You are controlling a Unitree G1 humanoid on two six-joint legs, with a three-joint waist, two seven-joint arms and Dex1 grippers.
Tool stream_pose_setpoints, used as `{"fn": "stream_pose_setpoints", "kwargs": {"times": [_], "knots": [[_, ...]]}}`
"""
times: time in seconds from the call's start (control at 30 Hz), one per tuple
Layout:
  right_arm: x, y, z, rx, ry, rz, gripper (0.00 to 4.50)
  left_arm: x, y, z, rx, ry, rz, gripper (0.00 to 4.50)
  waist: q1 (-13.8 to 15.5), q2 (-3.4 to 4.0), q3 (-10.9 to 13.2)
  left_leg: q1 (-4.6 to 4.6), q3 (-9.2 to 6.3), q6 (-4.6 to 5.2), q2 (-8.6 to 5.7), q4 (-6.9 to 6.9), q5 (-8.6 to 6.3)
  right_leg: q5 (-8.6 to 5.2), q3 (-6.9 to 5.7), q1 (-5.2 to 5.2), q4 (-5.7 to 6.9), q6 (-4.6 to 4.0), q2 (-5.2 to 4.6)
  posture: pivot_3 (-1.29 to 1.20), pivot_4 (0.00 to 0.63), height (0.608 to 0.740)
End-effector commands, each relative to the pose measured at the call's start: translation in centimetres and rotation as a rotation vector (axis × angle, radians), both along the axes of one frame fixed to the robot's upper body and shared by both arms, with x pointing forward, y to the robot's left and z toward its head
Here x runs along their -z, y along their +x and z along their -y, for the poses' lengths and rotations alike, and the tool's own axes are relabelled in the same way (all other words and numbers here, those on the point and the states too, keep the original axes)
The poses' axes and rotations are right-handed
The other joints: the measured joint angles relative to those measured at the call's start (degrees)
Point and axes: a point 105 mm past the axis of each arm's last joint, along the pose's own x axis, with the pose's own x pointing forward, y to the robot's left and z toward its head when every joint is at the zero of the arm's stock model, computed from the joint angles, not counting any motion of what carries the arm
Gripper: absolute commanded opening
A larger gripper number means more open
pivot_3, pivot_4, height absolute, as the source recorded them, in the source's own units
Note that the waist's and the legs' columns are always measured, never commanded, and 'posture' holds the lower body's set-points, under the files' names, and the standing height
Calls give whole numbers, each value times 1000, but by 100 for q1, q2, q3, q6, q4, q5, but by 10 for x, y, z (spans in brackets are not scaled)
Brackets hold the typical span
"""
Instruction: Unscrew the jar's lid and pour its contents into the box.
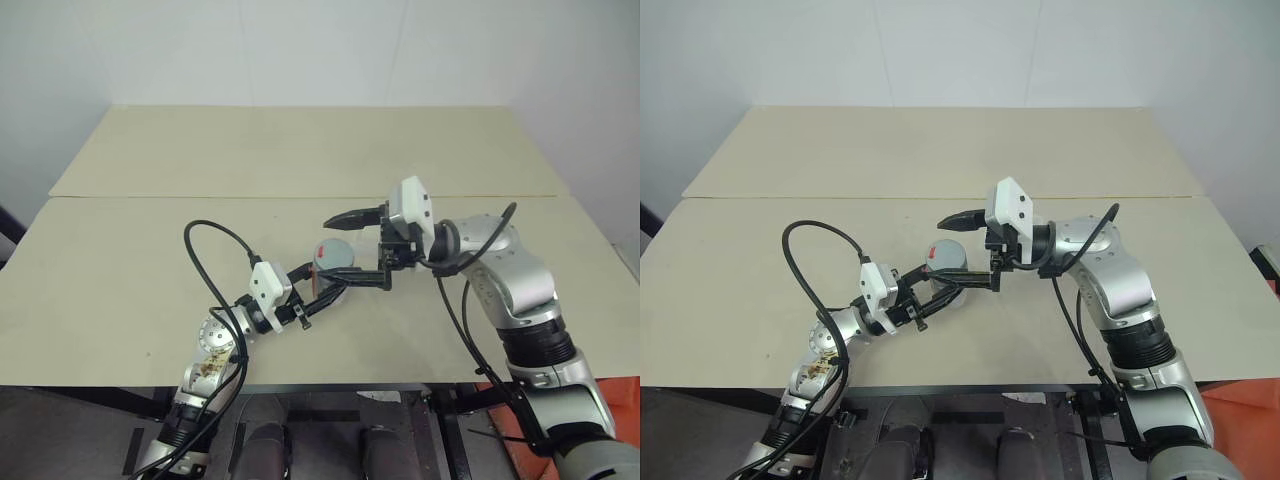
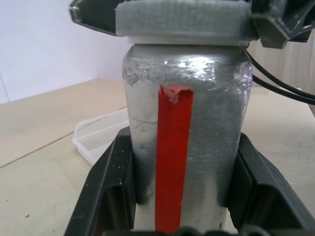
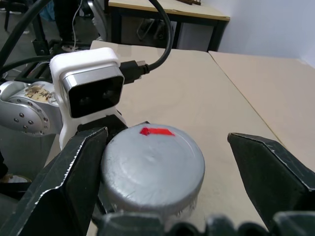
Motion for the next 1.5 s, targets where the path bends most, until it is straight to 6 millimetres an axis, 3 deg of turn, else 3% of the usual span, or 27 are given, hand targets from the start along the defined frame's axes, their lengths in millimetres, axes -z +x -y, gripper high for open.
{"fn": "stream_pose_setpoints", "kwargs": {"times": [0.03, 0.53, 0.9, 1.5], "knots": [[-10, 8, 18, 67, 18, 46, 4462, -14, -5, 2, 33, -22, 68, 1956, 0, 0, 0, 0, 0, 0, 0, 0, 0, 0, 0, 0, 0, 0, 0, 0, 150, 740], [-6, 13, 34, 85, -7, 57, 4462, -13, -4, 0, 31, -13, 69, 1956, 2, 0, 0, 0, 0, 0, 0, 0, 0, 0, 0, 0, -1, 0, 0, 0, 150, 740], [-3, -8, 44, 2, -52, 32, 4462, -11, -3, 2, 43, -11, 68, 1956, 0, 0, 0, 0, 0, 0, 1, 0, 0, 0, 0, 1, -1, 0, 0, 0, 150, 740], [-14, -15, 12, -81, 40, 2, 4462, -10, -3, 6, 49, -8, 78, 1956, 1, 0, 0, 0, 0, 0, 0, 1, 0, 0, 0, 1, -1, 0, 0, 0, 150, 740]]}}
